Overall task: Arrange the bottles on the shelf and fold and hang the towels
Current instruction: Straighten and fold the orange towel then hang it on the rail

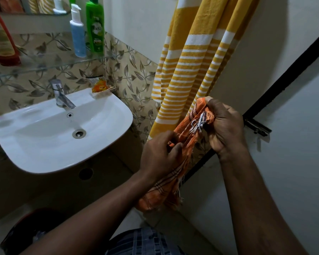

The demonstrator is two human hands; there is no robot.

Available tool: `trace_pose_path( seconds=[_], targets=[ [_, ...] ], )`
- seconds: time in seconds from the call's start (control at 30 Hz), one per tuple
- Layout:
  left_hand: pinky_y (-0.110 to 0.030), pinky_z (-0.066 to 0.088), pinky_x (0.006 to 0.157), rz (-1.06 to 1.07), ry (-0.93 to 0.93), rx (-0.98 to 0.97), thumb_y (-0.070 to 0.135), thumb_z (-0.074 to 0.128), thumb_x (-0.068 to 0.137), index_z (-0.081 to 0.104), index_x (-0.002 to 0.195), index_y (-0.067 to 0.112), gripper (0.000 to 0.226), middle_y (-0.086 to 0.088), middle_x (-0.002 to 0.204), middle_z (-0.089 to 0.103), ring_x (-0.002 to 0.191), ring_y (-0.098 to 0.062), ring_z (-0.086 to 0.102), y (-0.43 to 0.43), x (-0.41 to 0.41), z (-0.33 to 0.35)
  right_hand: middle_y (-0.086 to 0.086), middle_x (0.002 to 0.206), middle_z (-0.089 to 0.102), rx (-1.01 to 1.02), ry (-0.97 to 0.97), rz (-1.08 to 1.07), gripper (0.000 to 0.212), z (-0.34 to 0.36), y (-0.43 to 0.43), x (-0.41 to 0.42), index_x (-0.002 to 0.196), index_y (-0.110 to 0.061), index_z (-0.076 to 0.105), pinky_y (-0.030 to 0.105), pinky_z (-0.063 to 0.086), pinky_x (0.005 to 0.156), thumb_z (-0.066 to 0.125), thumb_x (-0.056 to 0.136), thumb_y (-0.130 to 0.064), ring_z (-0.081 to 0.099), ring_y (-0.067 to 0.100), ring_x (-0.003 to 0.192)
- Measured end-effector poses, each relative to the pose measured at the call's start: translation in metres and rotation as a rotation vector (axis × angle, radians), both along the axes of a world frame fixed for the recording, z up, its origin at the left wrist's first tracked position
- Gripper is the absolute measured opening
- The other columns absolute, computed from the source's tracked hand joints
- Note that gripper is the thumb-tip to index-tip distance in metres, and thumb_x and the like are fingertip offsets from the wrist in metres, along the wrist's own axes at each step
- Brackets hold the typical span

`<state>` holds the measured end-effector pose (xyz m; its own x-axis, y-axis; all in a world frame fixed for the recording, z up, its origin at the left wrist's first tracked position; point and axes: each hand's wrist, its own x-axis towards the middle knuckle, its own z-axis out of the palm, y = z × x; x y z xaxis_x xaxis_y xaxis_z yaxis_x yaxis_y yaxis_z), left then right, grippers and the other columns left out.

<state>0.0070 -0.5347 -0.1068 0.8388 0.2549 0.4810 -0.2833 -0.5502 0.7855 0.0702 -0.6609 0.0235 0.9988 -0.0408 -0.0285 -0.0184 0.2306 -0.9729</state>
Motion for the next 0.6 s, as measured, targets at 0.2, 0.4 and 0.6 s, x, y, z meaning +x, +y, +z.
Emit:
trace_pose_path(
  seconds=[0.2,0.4,0.6],
  targets=[
    [-0.038,0.063,0.067,0.054,-0.256,0.187,0.040,0.057,0.105,0.077,0.110,0.009,0.037,-0.006,0.111,0.073,0.087,-0.022,0.073,0.004,-0.005,-0.010,0.006,0.080,0.076,0.001,0.006,-0.034,0.006,0.003,-0.001,0.000,0.093,-0.006,0.074,0.032,0.060,0.061,0.075,0.092,-0.012,0.074,0.018,0.071],
    [-0.038,0.060,0.060,0.102,-0.334,0.262,0.036,0.056,0.106,0.075,0.098,0.006,0.036,-0.008,0.102,0.072,0.081,-0.022,0.070,0.008,-0.007,-0.007,0.010,0.082,0.077,0.029,0.013,-0.034,0.006,0.004,0.003,0.006,0.094,-0.004,0.075,0.034,0.060,0.064,0.075,0.092,-0.010,0.074,0.022,0.074],
    [-0.037,0.058,0.058,0.158,-0.454,0.416,0.030,0.057,0.108,0.075,0.098,0.006,0.031,-0.012,0.096,0.074,0.077,-0.026,0.070,0.012,-0.014,-0.006,0.011,0.087,0.079,-0.015,0.013,-0.059,0.014,0.002,0.002,0.012,0.099,-0.002,0.075,0.033,0.060,0.064,0.078,0.089,-0.011,0.076,0.022,0.076]
  ],
)
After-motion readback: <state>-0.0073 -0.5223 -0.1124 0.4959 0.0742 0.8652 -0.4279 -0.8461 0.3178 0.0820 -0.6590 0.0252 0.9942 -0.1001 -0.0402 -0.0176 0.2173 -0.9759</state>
